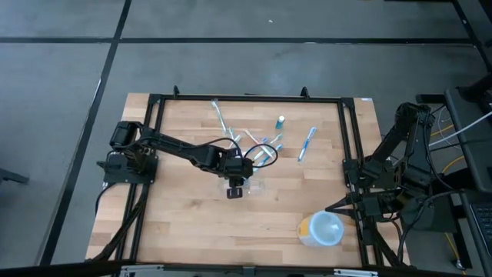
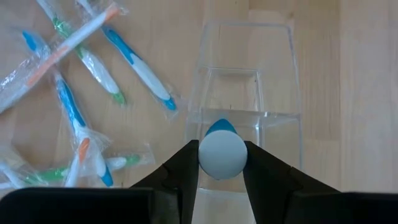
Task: Pick & Place toothbrushing station
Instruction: Put the blue mouthwash into the transparent organizer
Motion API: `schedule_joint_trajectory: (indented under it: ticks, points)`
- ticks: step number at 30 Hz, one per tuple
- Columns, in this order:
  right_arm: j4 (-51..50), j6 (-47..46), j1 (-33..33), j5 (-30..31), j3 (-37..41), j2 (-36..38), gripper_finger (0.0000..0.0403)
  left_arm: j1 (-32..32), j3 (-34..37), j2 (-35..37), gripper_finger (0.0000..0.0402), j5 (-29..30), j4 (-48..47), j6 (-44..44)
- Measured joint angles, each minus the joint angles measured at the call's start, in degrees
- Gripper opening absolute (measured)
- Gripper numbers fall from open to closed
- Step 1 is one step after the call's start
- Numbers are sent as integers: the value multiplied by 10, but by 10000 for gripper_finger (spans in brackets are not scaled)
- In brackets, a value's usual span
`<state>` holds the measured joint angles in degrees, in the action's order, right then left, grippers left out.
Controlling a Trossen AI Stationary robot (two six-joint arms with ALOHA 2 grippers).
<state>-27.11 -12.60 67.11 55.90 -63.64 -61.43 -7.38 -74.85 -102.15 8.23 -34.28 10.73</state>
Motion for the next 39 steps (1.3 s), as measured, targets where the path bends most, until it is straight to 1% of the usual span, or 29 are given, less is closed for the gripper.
schedule_joint_trajectory:
  ticks: [9, 20, 23, 32, 35, 39]
  points:
    - [0, -1, 0, -11, 0, 0, 14, 0, 15, 1, 111, 10, 9, 0]
    - [0, -2, 0, -14, 0, 0, 14, 0, 15, 1, 113, 11, 14, -1]
    - [0, -2, 0, -15, 0, 0, 14, 0, 15, 1, 123, 13, 14, -1]
    - [0, -2, 0, -15, 0, 0, 14, 0, 15, 1, 174, 31, 13, -9]
    - [0, -2, 0, -15, 0, -1, 14, 0, 15, 1, 181, 43, 13, -15]
    - [0, -3, 0, -15, 0, -8, 14, 0, 15, 1, 181, 64, 13, -33]
